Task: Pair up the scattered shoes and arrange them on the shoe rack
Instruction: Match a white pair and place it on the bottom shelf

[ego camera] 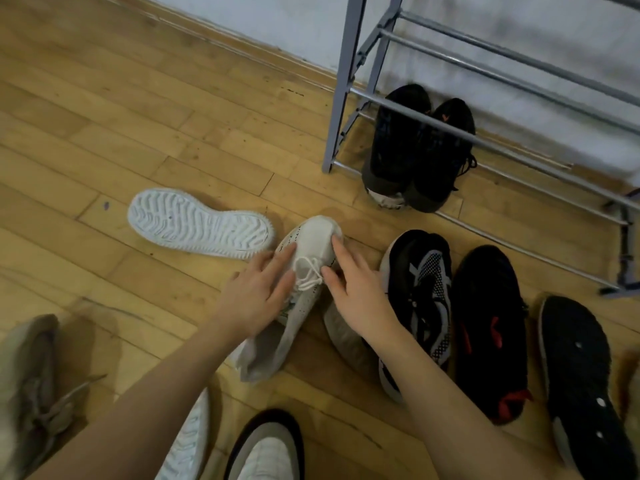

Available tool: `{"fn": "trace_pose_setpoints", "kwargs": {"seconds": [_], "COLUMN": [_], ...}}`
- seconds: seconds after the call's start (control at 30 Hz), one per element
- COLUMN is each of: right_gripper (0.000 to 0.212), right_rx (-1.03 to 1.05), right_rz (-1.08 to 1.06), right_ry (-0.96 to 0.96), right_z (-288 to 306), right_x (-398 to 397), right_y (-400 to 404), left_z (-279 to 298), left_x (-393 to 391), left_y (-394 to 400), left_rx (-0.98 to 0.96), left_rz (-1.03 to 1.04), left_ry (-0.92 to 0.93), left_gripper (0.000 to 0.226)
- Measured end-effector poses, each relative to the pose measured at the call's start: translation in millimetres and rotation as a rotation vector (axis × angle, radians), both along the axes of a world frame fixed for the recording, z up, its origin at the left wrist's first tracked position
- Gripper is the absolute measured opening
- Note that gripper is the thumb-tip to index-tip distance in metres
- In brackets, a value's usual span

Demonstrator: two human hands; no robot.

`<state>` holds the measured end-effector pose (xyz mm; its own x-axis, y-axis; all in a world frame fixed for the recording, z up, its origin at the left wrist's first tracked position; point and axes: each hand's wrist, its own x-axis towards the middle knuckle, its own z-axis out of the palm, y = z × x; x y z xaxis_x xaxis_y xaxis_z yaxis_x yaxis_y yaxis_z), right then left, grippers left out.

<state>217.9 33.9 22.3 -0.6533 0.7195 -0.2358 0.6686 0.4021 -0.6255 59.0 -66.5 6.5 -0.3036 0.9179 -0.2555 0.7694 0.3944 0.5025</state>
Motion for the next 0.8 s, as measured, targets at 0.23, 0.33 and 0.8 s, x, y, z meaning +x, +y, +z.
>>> {"fn": "trace_pose_setpoints", "kwargs": {"seconds": [0.23,0.33,0.8], "right_gripper": [0.051,0.048,0.041], "right_rx": [0.096,0.169,0.561], "right_rz": [-0.072,-0.083,-0.1], "right_ry": [0.138,0.14,-0.018], "right_z": [12,20,17], "right_x": [-4,5,-10], "right_y": [2,20,17], "left_z": [19,25,10], "left_x": [12,28,8], "left_y": [6,16,18], "left_rx": [0.096,0.137,0.113], "left_rz": [0.044,0.082,0.061], "left_ry": [-0.048,-0.074,0.147], "left_gripper": [0.066,0.07,0.066]}}
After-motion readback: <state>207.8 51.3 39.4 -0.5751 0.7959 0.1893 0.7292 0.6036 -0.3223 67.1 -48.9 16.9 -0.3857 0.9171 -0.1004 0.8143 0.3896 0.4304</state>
